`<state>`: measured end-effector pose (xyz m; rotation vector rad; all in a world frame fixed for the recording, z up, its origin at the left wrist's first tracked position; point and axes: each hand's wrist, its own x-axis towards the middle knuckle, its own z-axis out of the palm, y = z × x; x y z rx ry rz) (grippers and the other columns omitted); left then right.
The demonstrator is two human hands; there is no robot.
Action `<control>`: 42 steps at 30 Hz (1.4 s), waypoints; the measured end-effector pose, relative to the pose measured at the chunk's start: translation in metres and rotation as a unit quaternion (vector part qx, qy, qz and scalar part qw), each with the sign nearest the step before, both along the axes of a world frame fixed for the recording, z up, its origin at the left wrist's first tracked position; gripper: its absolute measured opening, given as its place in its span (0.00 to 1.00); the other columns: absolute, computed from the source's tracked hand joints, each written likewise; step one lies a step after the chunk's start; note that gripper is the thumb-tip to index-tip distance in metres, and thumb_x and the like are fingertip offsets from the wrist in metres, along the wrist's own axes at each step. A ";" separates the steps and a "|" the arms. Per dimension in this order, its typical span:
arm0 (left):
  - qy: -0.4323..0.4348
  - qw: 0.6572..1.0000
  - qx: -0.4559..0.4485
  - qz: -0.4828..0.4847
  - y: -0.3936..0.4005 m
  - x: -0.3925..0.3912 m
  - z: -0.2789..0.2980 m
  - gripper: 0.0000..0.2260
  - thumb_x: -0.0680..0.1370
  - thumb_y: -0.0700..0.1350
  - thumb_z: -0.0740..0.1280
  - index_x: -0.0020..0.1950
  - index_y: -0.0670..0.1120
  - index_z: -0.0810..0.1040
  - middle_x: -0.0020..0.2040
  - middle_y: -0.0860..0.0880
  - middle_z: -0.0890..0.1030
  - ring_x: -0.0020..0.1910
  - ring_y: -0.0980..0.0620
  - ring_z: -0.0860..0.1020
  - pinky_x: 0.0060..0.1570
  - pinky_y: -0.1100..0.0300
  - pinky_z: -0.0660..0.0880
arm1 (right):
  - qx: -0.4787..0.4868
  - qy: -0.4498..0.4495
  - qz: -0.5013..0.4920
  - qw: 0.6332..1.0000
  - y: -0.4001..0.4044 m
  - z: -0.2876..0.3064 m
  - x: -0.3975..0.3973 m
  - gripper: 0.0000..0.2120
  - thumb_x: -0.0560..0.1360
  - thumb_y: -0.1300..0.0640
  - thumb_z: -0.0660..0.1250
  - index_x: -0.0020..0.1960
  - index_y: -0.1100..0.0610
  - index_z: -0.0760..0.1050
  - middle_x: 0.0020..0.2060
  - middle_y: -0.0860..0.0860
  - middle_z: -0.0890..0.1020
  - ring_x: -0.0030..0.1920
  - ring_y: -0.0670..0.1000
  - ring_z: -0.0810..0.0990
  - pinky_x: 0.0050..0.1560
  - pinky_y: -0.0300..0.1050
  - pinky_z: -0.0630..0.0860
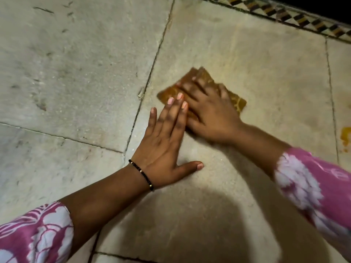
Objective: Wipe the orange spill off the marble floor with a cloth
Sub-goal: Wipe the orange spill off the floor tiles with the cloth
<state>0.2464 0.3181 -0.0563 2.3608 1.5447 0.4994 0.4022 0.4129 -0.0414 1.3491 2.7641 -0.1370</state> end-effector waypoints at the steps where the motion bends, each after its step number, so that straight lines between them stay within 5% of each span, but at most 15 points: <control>1: -0.013 1.000 0.005 0.006 0.000 0.000 0.000 0.49 0.71 0.69 0.59 0.75 0.39 0.40 0.76 0.42 0.42 0.76 0.44 0.41 0.73 0.43 0.41 | -0.001 0.000 0.035 0.999 -0.019 0.000 0.015 0.31 0.72 0.39 0.51 0.74 0.43 0.56 0.75 0.48 0.59 0.75 0.55 0.54 0.65 0.65 0.56; 5: -0.027 0.999 0.010 0.014 0.000 -0.002 -0.001 0.50 0.71 0.68 0.62 0.75 0.40 0.39 0.76 0.42 0.41 0.75 0.43 0.40 0.72 0.41 0.41 | -0.025 -0.014 0.090 0.996 -0.022 0.008 0.103 0.30 0.70 0.38 0.55 0.71 0.40 0.61 0.74 0.51 0.63 0.74 0.58 0.58 0.63 0.64 0.59; 9: -0.014 1.000 -0.001 0.007 0.000 0.001 0.000 0.49 0.71 0.68 0.62 0.75 0.40 0.40 0.76 0.42 0.41 0.76 0.44 0.40 0.72 0.40 0.42 | 0.011 0.007 -0.190 0.982 0.050 0.001 0.116 0.28 0.73 0.35 0.50 0.73 0.37 0.55 0.75 0.47 0.57 0.74 0.56 0.52 0.66 0.63 0.54; 12: -0.001 1.000 -0.003 0.007 -0.001 0.002 0.002 0.49 0.71 0.68 0.60 0.75 0.39 0.40 0.76 0.42 0.41 0.76 0.44 0.40 0.72 0.40 0.42 | 0.005 0.012 -0.247 0.969 0.080 0.001 0.066 0.28 0.75 0.35 0.49 0.73 0.40 0.56 0.75 0.49 0.57 0.74 0.58 0.52 0.66 0.67 0.54; 17: 0.010 1.000 -0.002 0.015 -0.002 0.001 0.002 0.49 0.71 0.69 0.59 0.75 0.38 0.42 0.76 0.41 0.42 0.76 0.44 0.40 0.72 0.42 0.40 | 0.004 -0.004 -0.065 0.998 -0.001 0.000 0.013 0.32 0.71 0.37 0.48 0.74 0.42 0.55 0.76 0.50 0.58 0.75 0.57 0.53 0.68 0.66 0.53; 23: 0.016 1.000 0.004 -0.021 -0.005 0.002 0.002 0.47 0.71 0.69 0.57 0.76 0.39 0.42 0.77 0.41 0.44 0.76 0.45 0.41 0.73 0.43 0.41 | -0.014 -0.022 0.078 0.997 -0.112 0.006 0.123 0.29 0.70 0.39 0.58 0.71 0.41 0.63 0.73 0.51 0.64 0.73 0.57 0.60 0.64 0.62 0.59; 28: 0.077 0.994 -0.014 -0.072 -0.004 0.005 0.000 0.45 0.71 0.72 0.53 0.76 0.41 0.47 0.77 0.43 0.48 0.76 0.47 0.45 0.73 0.44 0.43 | 0.016 0.030 -0.272 0.962 -0.088 0.011 0.148 0.30 0.69 0.34 0.52 0.70 0.39 0.62 0.70 0.50 0.66 0.68 0.57 0.60 0.59 0.59 0.60; 30: 0.103 0.991 -0.027 -0.081 -0.004 0.005 -0.001 0.43 0.72 0.71 0.51 0.76 0.42 0.51 0.77 0.44 0.50 0.76 0.48 0.47 0.73 0.44 0.45 | 0.039 0.018 -0.330 0.943 -0.073 0.006 0.120 0.29 0.70 0.35 0.52 0.69 0.40 0.63 0.69 0.49 0.66 0.67 0.57 0.59 0.58 0.59 0.61; 36: 0.128 0.988 -0.031 -0.084 -0.003 0.004 -0.004 0.40 0.73 0.71 0.49 0.76 0.44 0.54 0.77 0.45 0.53 0.76 0.48 0.50 0.73 0.44 0.46 | 0.022 -0.013 -0.136 0.990 -0.119 0.005 0.073 0.30 0.69 0.36 0.55 0.69 0.44 0.66 0.68 0.52 0.69 0.65 0.58 0.64 0.58 0.61 0.63; 40: 0.122 0.989 -0.032 -0.082 -0.004 0.006 -0.004 0.40 0.73 0.70 0.49 0.76 0.44 0.54 0.77 0.45 0.54 0.76 0.49 0.51 0.73 0.45 0.45 | -0.029 -0.033 0.022 0.999 -0.182 0.010 0.138 0.30 0.67 0.36 0.59 0.67 0.46 0.68 0.66 0.53 0.71 0.64 0.59 0.68 0.57 0.61 0.65; 42: 0.122 0.989 -0.031 -0.080 -0.004 0.007 -0.004 0.40 0.73 0.70 0.50 0.76 0.44 0.55 0.77 0.46 0.54 0.76 0.49 0.51 0.73 0.46 0.44 | -0.021 -0.044 -0.009 0.999 -0.179 0.012 0.178 0.31 0.67 0.36 0.57 0.67 0.46 0.65 0.65 0.53 0.68 0.63 0.61 0.68 0.56 0.62 0.66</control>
